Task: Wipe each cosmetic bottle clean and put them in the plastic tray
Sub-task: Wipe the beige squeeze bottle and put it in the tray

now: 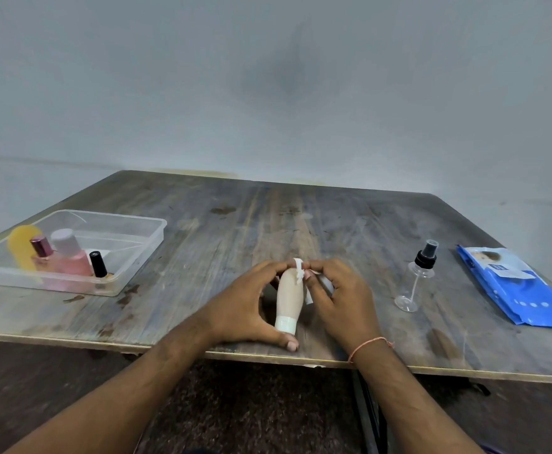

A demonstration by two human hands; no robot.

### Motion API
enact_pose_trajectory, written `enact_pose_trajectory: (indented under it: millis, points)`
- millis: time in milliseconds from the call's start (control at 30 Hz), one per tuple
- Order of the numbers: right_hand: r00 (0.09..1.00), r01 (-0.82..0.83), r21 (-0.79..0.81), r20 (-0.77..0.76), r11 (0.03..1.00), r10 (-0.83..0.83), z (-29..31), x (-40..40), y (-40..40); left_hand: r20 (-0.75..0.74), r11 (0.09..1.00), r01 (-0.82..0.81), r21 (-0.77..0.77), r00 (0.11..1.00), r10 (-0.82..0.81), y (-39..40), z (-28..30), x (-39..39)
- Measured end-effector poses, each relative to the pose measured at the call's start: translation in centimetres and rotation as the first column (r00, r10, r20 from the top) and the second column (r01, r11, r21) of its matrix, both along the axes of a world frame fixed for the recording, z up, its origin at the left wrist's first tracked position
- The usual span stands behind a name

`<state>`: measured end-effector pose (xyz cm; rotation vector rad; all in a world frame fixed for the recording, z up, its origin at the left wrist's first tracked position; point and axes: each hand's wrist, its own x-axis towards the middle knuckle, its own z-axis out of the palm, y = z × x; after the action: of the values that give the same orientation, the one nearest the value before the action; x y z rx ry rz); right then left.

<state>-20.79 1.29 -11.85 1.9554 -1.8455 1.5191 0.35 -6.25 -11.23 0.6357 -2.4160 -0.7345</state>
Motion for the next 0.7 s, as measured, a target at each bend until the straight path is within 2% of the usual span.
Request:
enact_pose_trajectory:
  millis: [133, 267, 333, 600, 700]
  points:
    - [0.993, -0.115, 0.01, 0.029, 0.993, 0.114, 0.1, 0.1, 0.3, -0.001, 1.0, 0.019, 0.005, 1.0, -0.019, 0.1, 0.0, -0.1]
    - [0.961, -0.274, 0.024, -0.026, 0.961, 0.275, 0.2, 0.5, 0.9, -0.017, 1.0, -0.02, -0.002, 1.0, 0.02, 0.1, -0.1, -0.1]
    - [0.954, -0.299, 0.032, -0.022, 0.954, 0.299, 0.3, 0.5, 1.1, -0.009, 1.0, -0.025, -0.001, 1.0, 0.025, 0.0, -0.2, -0.1]
    - [0.995, -0.082, -0.035, 0.054, 0.996, 0.084, 0.0, 0.2, 0.2, 0.013, 1.0, 0.007, -0.018, 1.0, -0.007, 0.1, 0.2, 0.0]
    - [0.994, -0.086, -0.028, 0.061, 0.996, 0.088, 0.0, 0.1, 0.2, 0.015, 1.0, 0.011, -0.027, 1.0, -0.011, 0.1, 0.2, 0.1]
